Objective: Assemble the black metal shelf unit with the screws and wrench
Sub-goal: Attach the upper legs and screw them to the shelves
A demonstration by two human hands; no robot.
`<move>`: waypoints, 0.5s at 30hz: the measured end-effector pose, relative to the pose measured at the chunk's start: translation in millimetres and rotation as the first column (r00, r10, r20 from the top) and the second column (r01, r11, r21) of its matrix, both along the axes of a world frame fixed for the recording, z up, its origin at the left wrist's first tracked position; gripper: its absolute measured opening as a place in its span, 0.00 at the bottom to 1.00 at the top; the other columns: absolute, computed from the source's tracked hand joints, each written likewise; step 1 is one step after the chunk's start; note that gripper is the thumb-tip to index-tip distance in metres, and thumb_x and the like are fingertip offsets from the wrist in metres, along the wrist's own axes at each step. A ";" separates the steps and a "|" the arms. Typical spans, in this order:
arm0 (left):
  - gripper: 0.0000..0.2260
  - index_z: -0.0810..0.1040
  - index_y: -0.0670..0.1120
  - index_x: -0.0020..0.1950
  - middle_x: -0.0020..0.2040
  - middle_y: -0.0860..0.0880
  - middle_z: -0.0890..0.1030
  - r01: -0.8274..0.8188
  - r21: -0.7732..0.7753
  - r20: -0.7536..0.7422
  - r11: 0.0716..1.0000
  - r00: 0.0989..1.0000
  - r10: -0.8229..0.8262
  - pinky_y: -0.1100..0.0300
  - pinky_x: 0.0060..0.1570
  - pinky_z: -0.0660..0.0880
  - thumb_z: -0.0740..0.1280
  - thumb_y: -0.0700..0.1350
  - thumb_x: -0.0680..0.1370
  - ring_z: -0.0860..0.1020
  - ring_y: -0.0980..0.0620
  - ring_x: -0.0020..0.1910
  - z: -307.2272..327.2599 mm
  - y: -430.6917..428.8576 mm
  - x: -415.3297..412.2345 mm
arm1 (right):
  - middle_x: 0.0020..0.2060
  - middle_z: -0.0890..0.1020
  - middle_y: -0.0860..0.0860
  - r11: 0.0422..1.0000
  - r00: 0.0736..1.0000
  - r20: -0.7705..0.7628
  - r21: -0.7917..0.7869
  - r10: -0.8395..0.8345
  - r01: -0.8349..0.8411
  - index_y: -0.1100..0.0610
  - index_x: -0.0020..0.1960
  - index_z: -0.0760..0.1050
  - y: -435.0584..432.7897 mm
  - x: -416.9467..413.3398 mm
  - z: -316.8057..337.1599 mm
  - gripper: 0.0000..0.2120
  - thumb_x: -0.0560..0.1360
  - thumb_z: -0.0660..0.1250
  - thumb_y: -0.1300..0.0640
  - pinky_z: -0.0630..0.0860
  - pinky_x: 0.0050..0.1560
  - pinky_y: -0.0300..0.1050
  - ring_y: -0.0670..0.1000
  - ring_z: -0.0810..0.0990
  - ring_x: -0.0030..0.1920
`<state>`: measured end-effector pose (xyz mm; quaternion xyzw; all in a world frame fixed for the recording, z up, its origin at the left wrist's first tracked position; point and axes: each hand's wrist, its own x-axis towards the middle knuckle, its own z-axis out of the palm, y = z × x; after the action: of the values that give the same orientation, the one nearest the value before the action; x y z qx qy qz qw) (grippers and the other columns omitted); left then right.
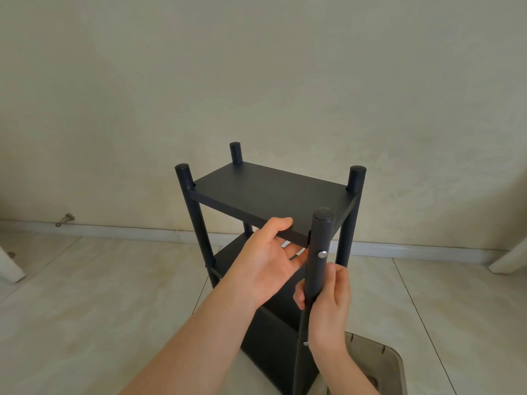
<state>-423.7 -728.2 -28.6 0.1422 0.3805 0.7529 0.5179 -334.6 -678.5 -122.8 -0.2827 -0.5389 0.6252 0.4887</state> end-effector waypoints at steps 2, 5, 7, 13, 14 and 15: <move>0.22 0.75 0.44 0.64 0.53 0.43 0.86 0.007 0.028 0.010 1.000 1.000 -0.007 0.50 0.56 0.79 0.71 0.44 0.71 0.85 0.45 0.54 2.2 0.0 -6.1 | 0.27 0.73 0.53 0.999 1.000 0.010 0.034 0.022 -0.022 0.44 0.47 0.69 1.9 -3.2 4.3 0.13 0.77 0.51 0.39 0.70 0.25 0.41 0.51 0.71 0.23; 0.15 0.77 0.44 0.58 0.50 0.44 0.86 0.012 0.083 0.019 0.996 1.000 -0.013 0.52 0.50 0.82 0.71 0.44 0.72 0.86 0.46 0.53 5.2 -0.6 -17.7 | 0.26 0.72 0.53 0.997 0.998 0.009 0.048 0.065 -0.066 0.46 0.47 0.70 4.6 -12.4 11.2 0.13 0.79 0.51 0.41 0.69 0.25 0.42 0.52 0.69 0.24; 0.15 0.77 0.45 0.57 0.50 0.45 0.86 -0.021 0.088 0.027 0.996 0.999 0.019 0.52 0.50 0.82 0.72 0.44 0.71 0.85 0.46 0.54 6.0 0.4 -26.5 | 0.28 0.72 0.56 0.995 0.996 -0.014 0.043 0.092 -0.091 0.52 0.50 0.70 6.5 -21.6 16.3 0.15 0.79 0.52 0.43 0.69 0.25 0.41 0.51 0.69 0.24; 0.17 0.78 0.43 0.57 0.53 0.42 0.85 -0.109 0.116 0.081 0.987 0.992 0.100 0.50 0.52 0.83 0.74 0.45 0.69 0.83 0.43 0.58 13.1 1.5 -56.2 | 0.32 0.71 0.60 0.984 0.985 0.079 0.083 0.151 -0.157 0.56 0.49 0.68 17.9 -52.2 31.8 0.12 0.84 0.50 0.52 0.70 0.25 0.38 0.47 0.69 0.23; 0.18 0.78 0.43 0.57 0.54 0.41 0.85 -0.124 0.121 0.095 0.985 0.989 0.113 0.49 0.52 0.83 0.74 0.44 0.69 0.83 0.42 0.58 14.2 0.6 -63.0 | 0.33 0.72 0.60 0.981 0.982 0.097 0.089 0.163 -0.172 0.56 0.50 0.68 20.4 -58.5 34.8 0.11 0.85 0.50 0.52 0.70 0.25 0.37 0.47 0.70 0.23; 0.20 0.77 0.43 0.59 0.55 0.41 0.85 -0.140 0.129 0.111 0.982 0.986 0.126 0.49 0.52 0.82 0.74 0.44 0.69 0.83 0.42 0.58 15.2 -0.4 -69.7 | 0.34 0.72 0.61 0.978 0.978 0.113 0.096 0.175 -0.186 0.56 0.50 0.68 22.8 -65.4 37.8 0.11 0.85 0.50 0.52 0.70 0.25 0.36 0.47 0.70 0.23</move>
<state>-493.3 -728.6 -13.4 0.1127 0.3098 0.8163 0.4743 -400.0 -655.7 -85.0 -0.2382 -0.6196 0.6219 0.4154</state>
